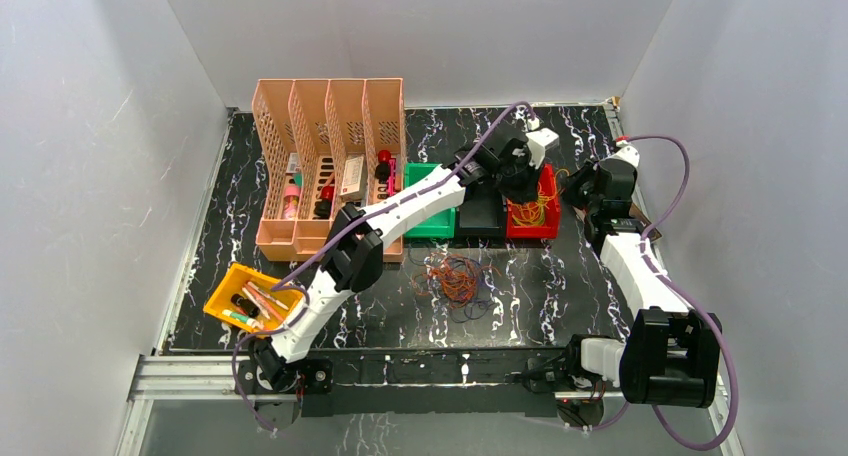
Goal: Untangle the cables
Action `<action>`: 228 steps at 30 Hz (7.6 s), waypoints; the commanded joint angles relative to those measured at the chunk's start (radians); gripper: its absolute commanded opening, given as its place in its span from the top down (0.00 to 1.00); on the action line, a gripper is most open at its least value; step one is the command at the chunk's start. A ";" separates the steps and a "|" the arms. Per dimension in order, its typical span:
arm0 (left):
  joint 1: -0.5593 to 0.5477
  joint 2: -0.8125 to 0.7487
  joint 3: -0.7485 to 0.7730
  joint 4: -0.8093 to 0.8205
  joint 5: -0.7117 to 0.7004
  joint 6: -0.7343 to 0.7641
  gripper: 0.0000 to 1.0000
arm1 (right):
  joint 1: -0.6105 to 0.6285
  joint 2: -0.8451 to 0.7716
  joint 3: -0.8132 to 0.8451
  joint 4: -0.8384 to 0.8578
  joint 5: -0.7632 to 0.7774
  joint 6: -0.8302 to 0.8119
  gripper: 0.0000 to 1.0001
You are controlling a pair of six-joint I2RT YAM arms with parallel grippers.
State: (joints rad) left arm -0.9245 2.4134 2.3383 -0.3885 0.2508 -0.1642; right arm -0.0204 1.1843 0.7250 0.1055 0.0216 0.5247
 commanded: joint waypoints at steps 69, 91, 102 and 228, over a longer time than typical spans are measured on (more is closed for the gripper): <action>0.120 -0.596 -0.673 0.236 -0.031 0.046 0.56 | -0.010 0.204 0.118 0.034 -0.184 -0.083 1.00; 0.193 -0.925 -1.132 0.300 -0.218 0.085 0.47 | 0.209 0.551 0.292 -0.082 0.001 -0.237 1.00; 0.193 -0.916 -1.131 0.288 -0.241 0.093 0.46 | 0.209 0.428 0.276 -0.081 0.003 -0.231 0.78; -0.071 -1.023 -1.246 0.256 -0.403 -0.197 1.00 | 0.209 -0.340 -0.151 -0.297 -0.320 -0.065 0.41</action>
State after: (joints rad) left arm -0.9916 1.4742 1.0737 -0.1097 -0.2317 -0.4438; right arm 0.1856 0.8879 0.5404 -0.2626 -0.3126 0.4858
